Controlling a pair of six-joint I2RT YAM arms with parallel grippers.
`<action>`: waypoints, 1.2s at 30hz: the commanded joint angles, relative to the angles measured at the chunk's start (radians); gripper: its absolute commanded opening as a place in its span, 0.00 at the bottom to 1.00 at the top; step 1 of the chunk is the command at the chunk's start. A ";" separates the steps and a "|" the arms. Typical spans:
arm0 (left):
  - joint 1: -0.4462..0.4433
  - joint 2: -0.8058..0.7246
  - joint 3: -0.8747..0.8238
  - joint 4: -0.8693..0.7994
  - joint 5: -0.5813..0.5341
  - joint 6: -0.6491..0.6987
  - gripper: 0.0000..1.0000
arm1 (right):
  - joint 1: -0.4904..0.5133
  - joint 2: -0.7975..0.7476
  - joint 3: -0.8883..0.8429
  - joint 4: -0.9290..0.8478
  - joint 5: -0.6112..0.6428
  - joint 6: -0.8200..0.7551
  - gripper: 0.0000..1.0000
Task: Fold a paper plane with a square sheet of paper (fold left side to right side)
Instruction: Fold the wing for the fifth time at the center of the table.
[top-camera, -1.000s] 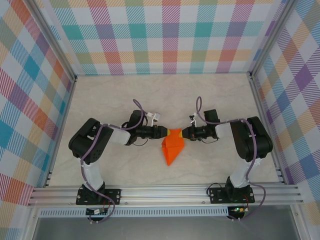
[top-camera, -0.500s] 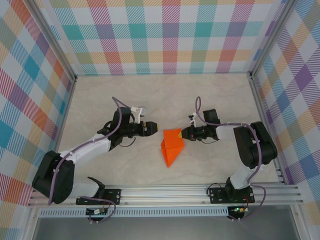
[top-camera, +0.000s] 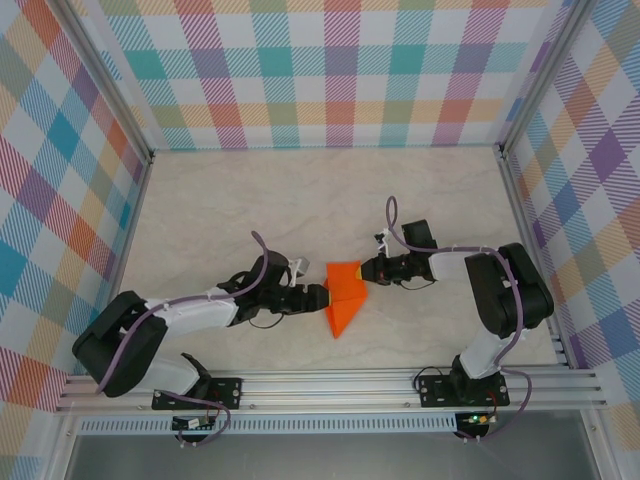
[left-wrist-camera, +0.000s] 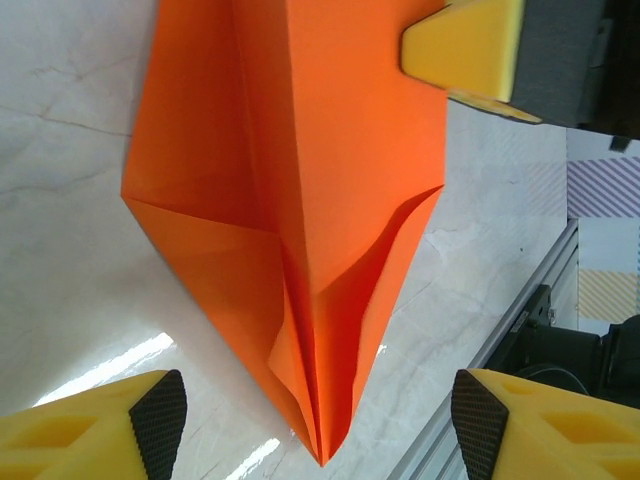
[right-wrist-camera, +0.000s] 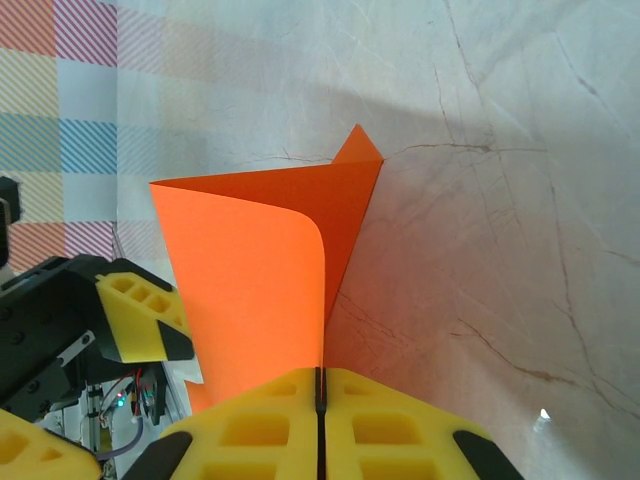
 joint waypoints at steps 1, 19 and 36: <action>-0.030 0.066 0.044 0.085 0.001 -0.046 0.73 | 0.009 -0.032 -0.006 -0.010 0.000 -0.006 0.08; -0.082 0.409 0.236 0.203 0.013 -0.041 0.51 | 0.015 -0.057 -0.011 -0.041 0.067 0.014 0.08; -0.021 0.376 0.260 0.128 0.037 0.021 0.54 | 0.015 -0.067 -0.005 -0.113 0.144 0.036 0.08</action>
